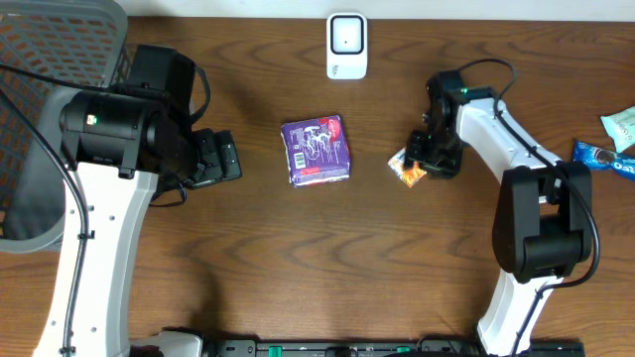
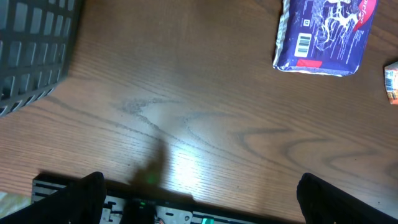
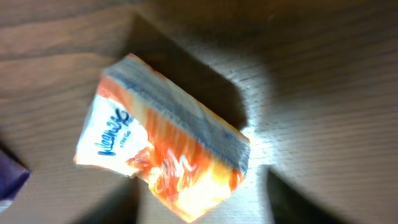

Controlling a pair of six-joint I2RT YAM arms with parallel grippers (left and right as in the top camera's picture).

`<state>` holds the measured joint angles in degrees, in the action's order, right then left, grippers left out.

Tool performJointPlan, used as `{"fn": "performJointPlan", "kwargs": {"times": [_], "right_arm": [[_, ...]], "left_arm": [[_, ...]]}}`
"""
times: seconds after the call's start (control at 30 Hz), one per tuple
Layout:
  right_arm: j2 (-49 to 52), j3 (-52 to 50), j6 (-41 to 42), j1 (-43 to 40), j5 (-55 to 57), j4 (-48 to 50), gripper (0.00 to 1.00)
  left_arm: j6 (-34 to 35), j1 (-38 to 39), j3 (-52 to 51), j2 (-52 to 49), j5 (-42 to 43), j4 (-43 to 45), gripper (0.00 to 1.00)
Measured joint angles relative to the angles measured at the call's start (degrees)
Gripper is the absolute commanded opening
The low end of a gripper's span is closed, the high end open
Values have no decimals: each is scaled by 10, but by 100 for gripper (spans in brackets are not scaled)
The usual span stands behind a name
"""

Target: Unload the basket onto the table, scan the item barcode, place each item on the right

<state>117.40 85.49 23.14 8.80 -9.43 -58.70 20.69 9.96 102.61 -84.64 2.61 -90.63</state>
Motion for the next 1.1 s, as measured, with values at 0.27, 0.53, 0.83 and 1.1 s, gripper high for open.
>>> {"fn": "performJointPlan", "kwargs": {"times": [0.27, 0.53, 0.83, 1.1], "right_arm": [[3, 94, -176, -3, 7, 18, 71], [3, 52, -377, -3, -16, 32, 67], [3, -47, -492, -10, -87, 66, 53], [3, -64, -498, -33, -132, 96, 53]], "left_arm": [[0, 0, 0, 0, 0, 0, 98], [0, 0, 0, 0, 0, 0, 98], [0, 0, 0, 0, 0, 0, 98], [0, 0, 0, 0, 0, 0, 98]]}}
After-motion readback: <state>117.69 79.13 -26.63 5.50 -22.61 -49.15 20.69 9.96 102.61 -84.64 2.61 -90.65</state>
